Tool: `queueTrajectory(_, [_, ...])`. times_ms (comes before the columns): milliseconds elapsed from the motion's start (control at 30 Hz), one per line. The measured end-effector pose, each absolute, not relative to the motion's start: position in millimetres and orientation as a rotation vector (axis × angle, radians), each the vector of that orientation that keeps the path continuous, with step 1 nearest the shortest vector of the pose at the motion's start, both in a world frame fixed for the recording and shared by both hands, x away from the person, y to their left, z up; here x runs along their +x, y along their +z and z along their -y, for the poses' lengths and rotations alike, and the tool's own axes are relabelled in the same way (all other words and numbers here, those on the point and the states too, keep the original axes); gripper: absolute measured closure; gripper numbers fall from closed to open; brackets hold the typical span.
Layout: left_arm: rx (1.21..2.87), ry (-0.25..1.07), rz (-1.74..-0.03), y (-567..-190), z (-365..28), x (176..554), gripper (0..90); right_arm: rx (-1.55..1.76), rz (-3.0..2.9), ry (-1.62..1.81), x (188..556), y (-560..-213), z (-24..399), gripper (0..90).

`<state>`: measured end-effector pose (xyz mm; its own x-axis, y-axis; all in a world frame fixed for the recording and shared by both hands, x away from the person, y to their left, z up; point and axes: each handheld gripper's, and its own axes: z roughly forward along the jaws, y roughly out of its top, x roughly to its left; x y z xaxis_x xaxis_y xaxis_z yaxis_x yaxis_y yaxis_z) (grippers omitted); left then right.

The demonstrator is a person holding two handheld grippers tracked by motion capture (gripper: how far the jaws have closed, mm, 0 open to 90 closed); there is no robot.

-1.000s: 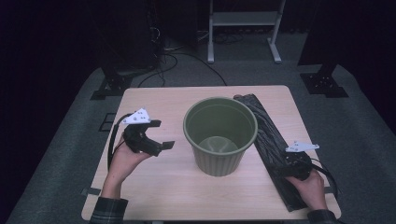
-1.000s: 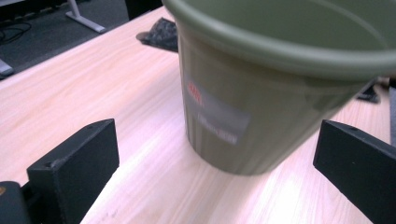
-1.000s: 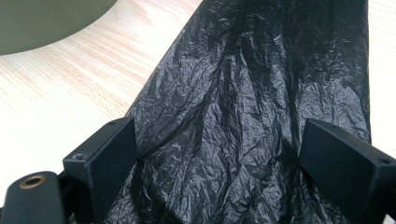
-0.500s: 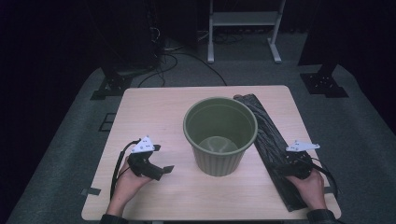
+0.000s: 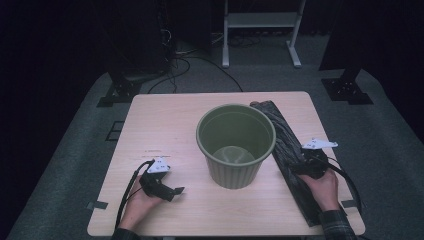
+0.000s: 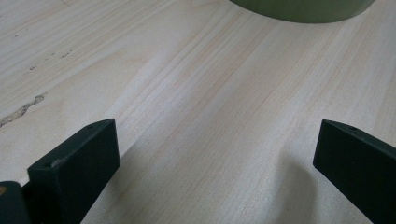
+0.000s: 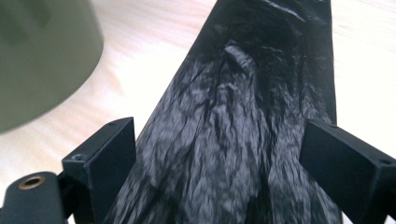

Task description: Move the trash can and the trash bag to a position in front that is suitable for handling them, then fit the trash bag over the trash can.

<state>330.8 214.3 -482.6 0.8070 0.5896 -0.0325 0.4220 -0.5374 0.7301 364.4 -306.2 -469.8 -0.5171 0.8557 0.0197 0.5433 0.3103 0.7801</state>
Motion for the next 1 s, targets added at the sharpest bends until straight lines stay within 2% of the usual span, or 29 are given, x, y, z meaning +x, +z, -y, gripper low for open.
queueTrajectory(167, [2.251, 0.322, -0.734, -483.4, -210.3, 329.0, 0.0, 1.28, -2.176, 1.051, 376.2, -477.1, 305.6, 9.5])
queueTrajectory(600, [2.254, 0.322, -0.729, -483.4, -209.5, 329.6, 0.0, 1.269, -2.241, 0.981, 382.8, -486.3, 299.1, 11.7])
queueTrajectory(633, [2.253, 0.321, -0.729, -483.5, -209.5, 329.6, 0.0, 1.262, -2.236, 0.991, 381.9, -486.1, 299.1, 16.0])
queueTrajectory(700, [2.254, 0.321, -0.729, -483.5, -209.5, 329.6, 0.0, 1.235, -2.235, 1.019, 379.3, -485.3, 298.5, 30.7])
queueTrajectory(867, [2.253, 0.322, -0.729, -483.5, -209.5, 329.6, 0.0, 1.216, -2.228, 1.05, 375.8, -484.6, 297.4, 55.2])
queueTrajectory(1000, [2.254, 0.322, -0.729, -483.5, -209.5, 329.6, 0.0, 1.208, -2.227, 1.053, 373.0, -484.1, 299.0, 81.0])
